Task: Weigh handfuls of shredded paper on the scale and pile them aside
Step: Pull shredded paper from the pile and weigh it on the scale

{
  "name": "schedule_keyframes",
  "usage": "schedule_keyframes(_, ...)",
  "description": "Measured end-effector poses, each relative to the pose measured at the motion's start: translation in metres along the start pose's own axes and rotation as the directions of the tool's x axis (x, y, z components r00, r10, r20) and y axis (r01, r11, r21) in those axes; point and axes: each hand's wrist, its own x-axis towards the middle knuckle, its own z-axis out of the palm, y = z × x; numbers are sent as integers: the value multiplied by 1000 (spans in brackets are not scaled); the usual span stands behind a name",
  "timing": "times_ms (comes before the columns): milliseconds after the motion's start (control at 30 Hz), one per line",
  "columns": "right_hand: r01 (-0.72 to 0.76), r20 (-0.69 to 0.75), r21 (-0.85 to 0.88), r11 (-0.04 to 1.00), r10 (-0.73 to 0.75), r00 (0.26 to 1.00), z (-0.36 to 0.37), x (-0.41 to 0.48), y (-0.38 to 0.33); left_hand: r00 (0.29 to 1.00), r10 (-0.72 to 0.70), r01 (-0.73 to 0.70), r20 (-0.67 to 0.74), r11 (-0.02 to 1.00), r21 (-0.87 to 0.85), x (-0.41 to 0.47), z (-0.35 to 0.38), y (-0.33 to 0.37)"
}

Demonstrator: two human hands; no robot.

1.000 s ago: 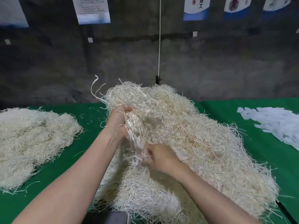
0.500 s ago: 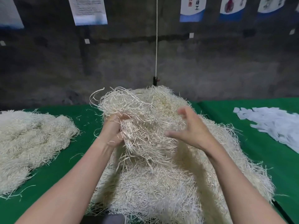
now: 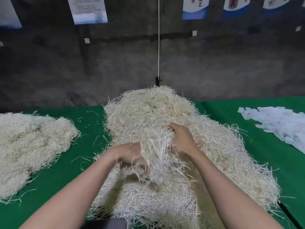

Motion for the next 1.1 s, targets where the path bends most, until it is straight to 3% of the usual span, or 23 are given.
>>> schedule_keyframes(33,27,-27,-29,999,-28,999,-3,0,-3,1000,-9,11,-20,995,96,10,9,6)
schedule_keyframes(100,59,-1,-84,995,-59,998,-4,-4,-2,970,-6,35,-244,993,113,23,17,13)
schedule_keyframes(167,34,107,-135,990,-20,994,-1,-9,9,824,-8,25,-566,999,22,26,10,12)
schedule_keyframes(233,-22,219,-240,971,76,973,3,-17,30,634,-80,-47,-769,989,-142,26,-7,8)
schedule_keyframes(267,-59,249,-289,956,134,959,6,-21,43,569,-144,-96,-810,966,-239,25,-15,5)
schedule_keyframes(333,-138,232,-346,928,227,946,12,-33,68,507,-227,-140,-832,930,-339,25,-25,-2)
schedule_keyframes(467,-221,97,-301,928,260,961,15,-43,93,455,-343,-143,-822,883,-447,26,-18,-13)
schedule_keyframes(567,-195,90,-318,928,234,968,7,-45,92,409,-471,-182,-782,797,-576,28,-12,-23)
schedule_keyframes(667,-152,146,-256,955,194,970,-4,-45,76,420,-592,-257,-688,649,-716,24,-9,-20)
schedule_keyframes(733,-65,80,-160,985,79,994,-16,-43,51,473,-580,-282,-664,614,-737,22,-6,-14)
schedule_keyframes(833,123,-76,-134,983,-134,988,-31,-28,10,566,-464,-225,-681,708,-669,18,-11,-4)
schedule_keyframes(933,122,-76,-39,992,-125,989,-19,-8,-22,596,-439,-183,-672,741,-647,5,-24,10)
schedule_keyframes(1000,95,-91,103,990,-86,992,1,1,-32,640,-405,-376,-653,576,-726,1,-32,19)
schedule_keyframes(1067,81,14,94,992,-83,996,32,0,-29,687,-410,-565,-600,218,-796,-8,-40,28)
schedule_keyframes(1100,88,100,-10,996,-86,991,49,-4,-20,710,-416,-585,-568,100,-805,-12,-47,31)
